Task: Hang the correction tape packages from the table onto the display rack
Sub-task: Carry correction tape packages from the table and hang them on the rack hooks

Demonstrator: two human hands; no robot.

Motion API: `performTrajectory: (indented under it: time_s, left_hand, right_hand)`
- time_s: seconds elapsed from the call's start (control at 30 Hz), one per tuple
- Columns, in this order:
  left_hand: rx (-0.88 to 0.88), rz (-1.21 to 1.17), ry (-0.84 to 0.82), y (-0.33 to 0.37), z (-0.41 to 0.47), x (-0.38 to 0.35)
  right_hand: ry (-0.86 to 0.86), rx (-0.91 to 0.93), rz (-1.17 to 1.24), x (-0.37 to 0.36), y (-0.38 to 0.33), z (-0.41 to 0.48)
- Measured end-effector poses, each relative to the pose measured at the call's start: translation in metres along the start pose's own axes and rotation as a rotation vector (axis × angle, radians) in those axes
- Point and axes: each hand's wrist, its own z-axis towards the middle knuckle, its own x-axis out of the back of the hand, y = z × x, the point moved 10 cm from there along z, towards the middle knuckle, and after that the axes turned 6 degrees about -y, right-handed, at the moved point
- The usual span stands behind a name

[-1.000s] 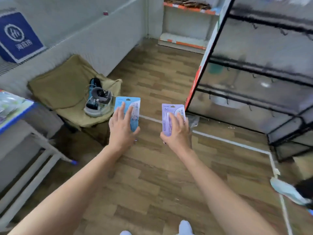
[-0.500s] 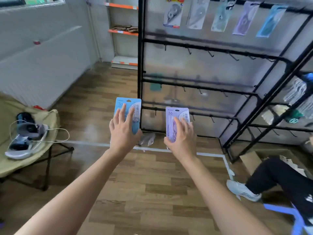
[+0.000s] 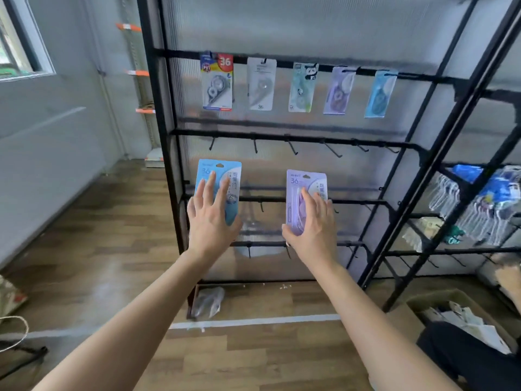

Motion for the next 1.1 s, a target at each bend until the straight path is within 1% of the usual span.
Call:
performTrajectory:
  time_s: [0.2, 0.43, 0.7, 0.93, 1.1]
  left_hand:
    - [-0.039, -0.008, 0.032, 0.024, 0.099, -0.030]
    - [-0.059, -0.011, 0.016, 0.042, 0.169, -0.072]
    - [-0.076, -0.023, 0.092, 0.084, 0.255, -0.099]
    - [-0.058, 0.010, 0.139, 0.117, 0.313, -0.122]
    - [-0.049, 0.014, 0.158, 0.133, 0.334, -0.140]
  right_hand:
    - [0.078, 0.018, 0.027, 0.010, 0.034, 0.089]
    - [0.124, 0.007, 0.056, 0.006, 0.077, 0.158]
    - [0.207, 0.083, 0.081, 0.036, 0.121, 0.251]
    - [0.335, 0.158, 0.098, 0.080, 0.157, 0.325]
    - [0.355, 0.211, 0.120, 0.093, 0.179, 0.361]
